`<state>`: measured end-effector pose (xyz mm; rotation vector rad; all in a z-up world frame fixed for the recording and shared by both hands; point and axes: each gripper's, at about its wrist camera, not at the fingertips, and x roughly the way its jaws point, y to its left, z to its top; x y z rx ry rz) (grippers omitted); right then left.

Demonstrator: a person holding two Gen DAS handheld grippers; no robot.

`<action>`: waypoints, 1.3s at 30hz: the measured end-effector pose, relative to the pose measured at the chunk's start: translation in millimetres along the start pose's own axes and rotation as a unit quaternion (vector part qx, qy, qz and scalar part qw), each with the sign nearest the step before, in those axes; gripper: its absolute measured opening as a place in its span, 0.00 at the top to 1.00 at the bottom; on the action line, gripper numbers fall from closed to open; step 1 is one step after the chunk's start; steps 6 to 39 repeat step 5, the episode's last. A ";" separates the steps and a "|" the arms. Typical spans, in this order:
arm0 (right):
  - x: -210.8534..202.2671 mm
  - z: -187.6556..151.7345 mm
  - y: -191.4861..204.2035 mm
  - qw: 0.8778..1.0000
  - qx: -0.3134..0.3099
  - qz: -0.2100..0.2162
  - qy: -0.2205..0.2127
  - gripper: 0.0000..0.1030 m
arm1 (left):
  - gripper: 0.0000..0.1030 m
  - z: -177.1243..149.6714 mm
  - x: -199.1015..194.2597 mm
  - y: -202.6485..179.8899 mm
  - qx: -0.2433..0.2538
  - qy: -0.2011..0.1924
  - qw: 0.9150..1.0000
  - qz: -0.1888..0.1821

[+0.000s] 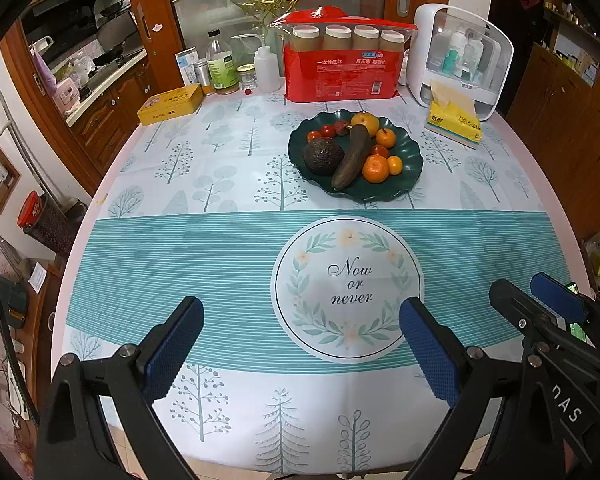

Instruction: Organize fruits

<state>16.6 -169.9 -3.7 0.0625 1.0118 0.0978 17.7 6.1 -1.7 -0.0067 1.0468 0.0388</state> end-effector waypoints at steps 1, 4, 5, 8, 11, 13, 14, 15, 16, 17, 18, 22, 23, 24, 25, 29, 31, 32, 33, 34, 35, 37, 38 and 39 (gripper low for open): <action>0.0 0.1 0.0 1.000 0.000 0.000 0.000 0.49 | 0.05 -0.1 0.0 0.1 0.000 0.000 1.000 0.000; 0.0 0.2 -0.1 1.000 0.000 0.000 0.000 0.49 | 0.05 -0.8 -0.1 0.2 0.000 0.001 1.000 0.000; -0.1 -0.1 -0.3 1.000 0.001 0.000 0.001 0.49 | 0.05 0.1 -0.1 -0.3 0.000 0.000 1.000 0.000; -0.1 -0.1 -0.3 1.000 0.001 0.000 0.001 0.49 | 0.05 0.1 -0.1 -0.3 0.000 0.000 1.000 0.000; -0.1 -0.1 -0.3 1.000 0.001 0.000 0.001 0.49 | 0.05 0.1 -0.1 -0.3 0.000 0.000 1.000 0.000; -0.1 -0.1 -0.3 1.000 0.001 0.000 0.001 0.49 | 0.05 0.1 -0.1 -0.3 0.000 0.000 1.000 0.000; -0.1 -0.1 -0.3 1.000 0.001 0.000 0.001 0.49 | 0.05 0.1 -0.1 -0.3 0.000 0.000 1.000 0.000; -0.1 -0.1 -0.3 1.000 0.001 0.000 0.001 0.49 | 0.05 0.1 -0.1 -0.3 0.000 0.000 1.000 0.000; -0.1 -0.1 -0.3 1.000 0.001 0.000 0.001 0.49 | 0.05 0.1 -0.1 -0.3 0.000 0.000 1.000 0.000; -0.1 -0.1 -0.3 1.000 0.001 0.000 0.001 0.49 | 0.05 0.1 -0.1 -0.3 0.000 0.000 1.000 0.000; -0.1 -0.1 -0.3 1.000 0.001 0.000 0.001 0.49 | 0.05 0.1 -0.1 -0.3 0.000 0.000 1.000 0.000; -0.1 -0.1 -0.3 1.000 0.001 0.000 0.001 0.49 | 0.05 0.1 -0.1 -0.3 0.000 0.000 1.000 0.000; -0.1 -0.1 -0.3 1.000 0.001 0.000 0.001 0.49 | 0.05 0.1 -0.1 -0.3 0.000 0.000 1.000 0.000; -0.1 -0.1 -0.3 1.000 0.001 0.000 0.001 0.49 | 0.05 0.1 -0.1 -0.3 0.000 0.000 1.000 0.000; -0.1 -0.1 -0.3 1.000 0.001 0.000 0.001 0.49 | 0.05 0.1 -0.1 -0.3 0.000 0.000 1.000 0.000; -0.1 -0.1 -0.3 1.000 0.001 0.000 0.001 0.49 | 0.05 0.1 -0.1 -0.3 0.000 0.000 1.000 0.000; -0.1 -0.1 -0.3 1.000 0.001 0.000 0.001 0.49 | 0.05 0.1 -0.1 -0.3 0.000 0.000 1.000 0.000; -0.1 -0.1 -0.3 1.000 0.001 0.000 0.001 0.49 | 0.05 0.1 -0.1 -0.3 0.000 0.000 1.000 0.000; -0.1 -0.1 -0.3 1.000 0.001 0.000 0.001 0.49 | 0.05 0.1 -0.1 -0.3 0.000 0.000 1.000 0.000; -0.1 -0.1 -0.3 1.000 0.001 0.000 0.001 0.49 | 0.05 0.1 -0.1 -0.3 0.000 0.000 1.000 0.000; -0.1 -0.1 -0.3 1.000 0.001 0.000 0.001 0.49 | 0.05 0.1 -0.1 -0.3 0.000 0.000 1.000 0.000; -0.1 -0.1 -0.3 1.000 0.001 0.000 0.001 0.49 | 0.05 0.1 -0.1 -0.3 0.000 0.000 1.000 0.000; -0.1 -0.1 -0.3 1.000 0.001 0.000 0.001 0.49 | 0.05 0.1 -0.1 -0.3 0.000 0.000 1.000 0.000; -0.1 -0.1 -0.3 1.000 0.001 0.000 0.001 0.49 | 0.05 0.1 -0.1 -0.3 0.000 0.000 1.000 0.000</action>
